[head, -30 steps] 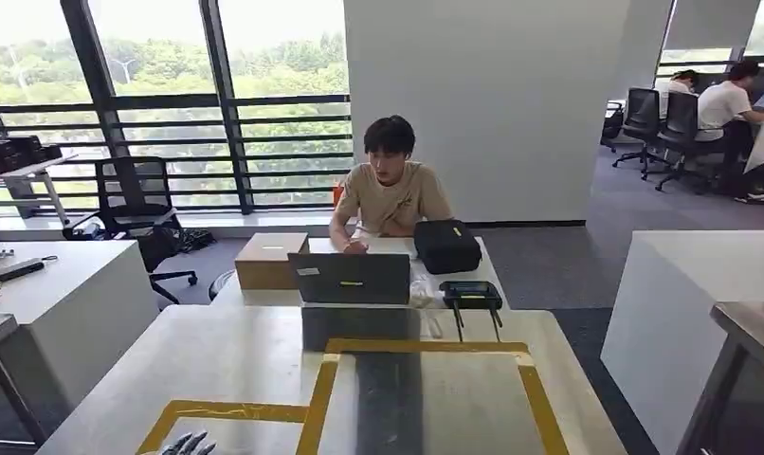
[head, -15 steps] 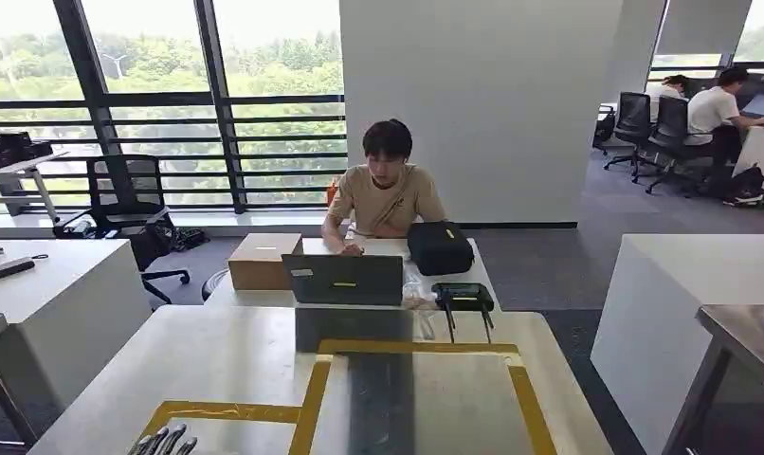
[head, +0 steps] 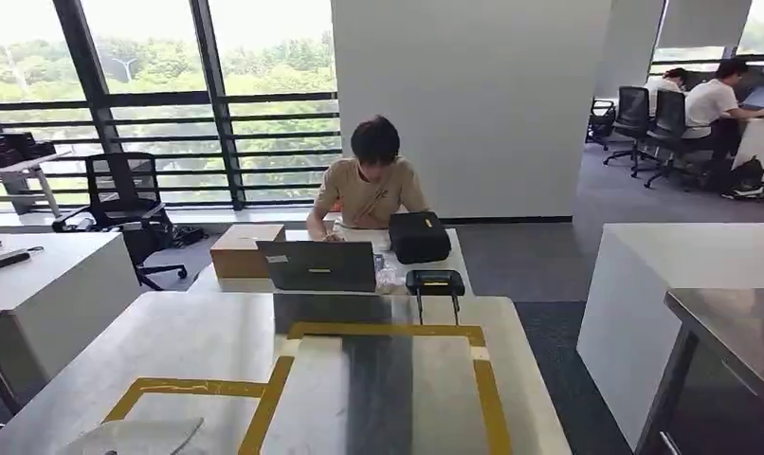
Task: Take the parts from the cabinet and place them on the table.
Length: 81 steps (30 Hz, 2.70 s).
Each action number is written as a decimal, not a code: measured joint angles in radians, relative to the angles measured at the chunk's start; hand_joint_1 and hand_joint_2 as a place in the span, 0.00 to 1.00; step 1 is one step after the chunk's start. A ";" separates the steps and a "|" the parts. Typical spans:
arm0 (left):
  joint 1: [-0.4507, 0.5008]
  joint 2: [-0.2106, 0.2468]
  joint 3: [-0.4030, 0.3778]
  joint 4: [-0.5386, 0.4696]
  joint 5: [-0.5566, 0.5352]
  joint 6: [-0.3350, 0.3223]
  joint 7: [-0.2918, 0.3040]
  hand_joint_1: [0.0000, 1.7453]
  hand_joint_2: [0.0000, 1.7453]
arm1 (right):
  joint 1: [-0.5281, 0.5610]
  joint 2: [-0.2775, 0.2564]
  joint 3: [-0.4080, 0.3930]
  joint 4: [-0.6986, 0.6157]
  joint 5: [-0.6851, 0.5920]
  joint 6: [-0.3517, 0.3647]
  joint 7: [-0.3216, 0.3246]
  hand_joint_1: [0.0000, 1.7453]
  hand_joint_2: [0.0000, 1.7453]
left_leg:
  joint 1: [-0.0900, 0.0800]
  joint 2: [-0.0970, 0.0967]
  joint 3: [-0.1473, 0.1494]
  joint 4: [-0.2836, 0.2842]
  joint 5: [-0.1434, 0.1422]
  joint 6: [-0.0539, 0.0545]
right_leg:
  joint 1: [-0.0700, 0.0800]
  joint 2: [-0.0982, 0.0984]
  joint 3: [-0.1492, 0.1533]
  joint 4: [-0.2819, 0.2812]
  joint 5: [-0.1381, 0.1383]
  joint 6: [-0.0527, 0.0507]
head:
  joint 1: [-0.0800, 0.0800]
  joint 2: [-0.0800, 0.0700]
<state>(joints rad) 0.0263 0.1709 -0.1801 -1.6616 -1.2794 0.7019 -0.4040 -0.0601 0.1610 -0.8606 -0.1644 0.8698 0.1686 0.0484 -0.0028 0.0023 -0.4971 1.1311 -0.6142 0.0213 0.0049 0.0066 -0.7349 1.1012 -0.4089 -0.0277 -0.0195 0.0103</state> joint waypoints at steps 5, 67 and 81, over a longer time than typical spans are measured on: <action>-0.013 -0.021 -0.018 -0.034 -0.021 0.000 0.018 0.00 0.00 | 0.003 0.001 -0.017 0.000 -0.016 0.000 -0.002 0.00 0.00 | -0.022 0.002 0.018 -0.084 0.028 0.008 | -0.002 -0.002 0.008 -0.037 0.060 0.030 | 0.003 0.000; -0.075 -0.213 0.753 1.457 0.756 -0.538 0.484 0.00 0.00 | -0.010 -0.039 -0.031 -0.005 0.052 0.001 0.053 0.00 0.00 | 0.029 -0.004 -0.029 -0.086 0.079 -0.023 | -0.033 -0.016 0.078 -0.069 0.023 0.060 | 0.013 0.002; -0.150 -0.243 0.591 1.467 0.554 -0.589 0.460 0.00 0.00 | -0.026 -0.025 -0.031 -0.005 0.058 -0.008 0.026 0.00 0.00 | 0.002 0.002 -0.154 -0.102 0.234 -0.018 | 0.032 -0.006 0.263 -0.100 -0.139 -0.022 | 0.015 0.002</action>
<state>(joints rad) -0.1234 -0.0717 0.4109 -0.1950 -0.7252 0.1129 0.0565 -0.0864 0.1362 -0.8915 -0.1694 0.9277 0.1602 0.0744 -0.0003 0.0040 -0.6515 1.0294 -0.3801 0.0033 0.0368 0.0004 -0.4719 1.0017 -0.5477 -0.0494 -0.0042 0.0118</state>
